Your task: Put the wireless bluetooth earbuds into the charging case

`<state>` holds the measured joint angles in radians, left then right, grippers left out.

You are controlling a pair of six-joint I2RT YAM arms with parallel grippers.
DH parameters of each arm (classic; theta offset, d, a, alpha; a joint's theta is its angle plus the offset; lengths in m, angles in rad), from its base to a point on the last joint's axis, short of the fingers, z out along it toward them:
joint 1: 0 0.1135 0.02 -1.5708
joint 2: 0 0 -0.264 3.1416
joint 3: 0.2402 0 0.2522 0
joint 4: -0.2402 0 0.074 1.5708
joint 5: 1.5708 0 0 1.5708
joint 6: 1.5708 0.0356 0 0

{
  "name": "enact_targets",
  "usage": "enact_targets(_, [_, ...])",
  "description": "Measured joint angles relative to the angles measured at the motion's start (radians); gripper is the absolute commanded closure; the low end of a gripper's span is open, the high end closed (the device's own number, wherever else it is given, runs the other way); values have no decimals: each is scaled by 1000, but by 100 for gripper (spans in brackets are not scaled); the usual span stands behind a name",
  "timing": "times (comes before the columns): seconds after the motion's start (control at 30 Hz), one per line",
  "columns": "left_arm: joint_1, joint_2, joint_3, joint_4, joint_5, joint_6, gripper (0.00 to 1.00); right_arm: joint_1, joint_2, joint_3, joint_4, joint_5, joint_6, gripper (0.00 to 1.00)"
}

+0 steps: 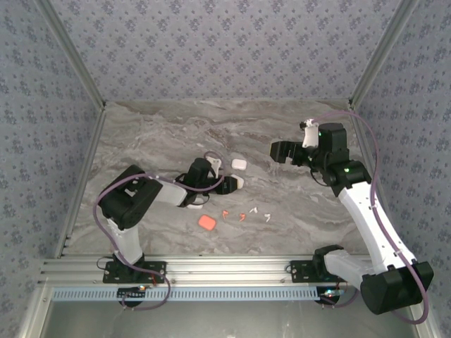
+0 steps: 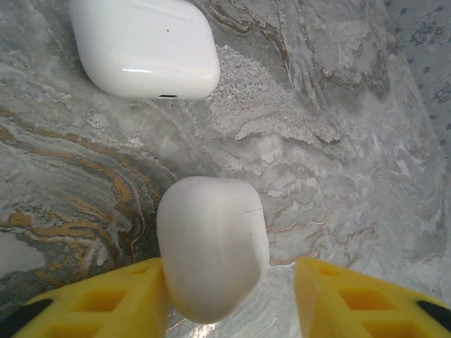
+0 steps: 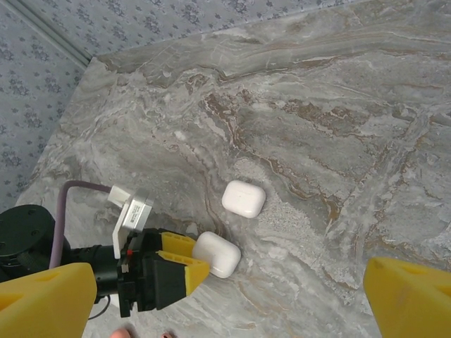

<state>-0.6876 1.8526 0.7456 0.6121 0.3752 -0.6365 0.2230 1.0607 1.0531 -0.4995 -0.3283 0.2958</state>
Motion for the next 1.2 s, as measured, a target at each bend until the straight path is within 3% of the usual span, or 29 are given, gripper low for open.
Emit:
enact_targets(0.33, [68,-202,-31,-110,-53,49,31,43,15,-43,0,-2,-44,3])
enact_targets(0.57, [164,-445,-31,-225,-92,100,21,280,158,-52,5,54,-93,8])
enact_targets(0.8, [376,-632,-94,-316,-107,73,12,513,423,22,3,145,-164,11])
enact_targets(0.97, [505,-743,-183,-405,-114,38,9,612,595,151,-5,191,-234,12])
enact_targets(1.2, [600,-889,-253,-511,-114,18,4,724,818,353,-35,243,-343,12])
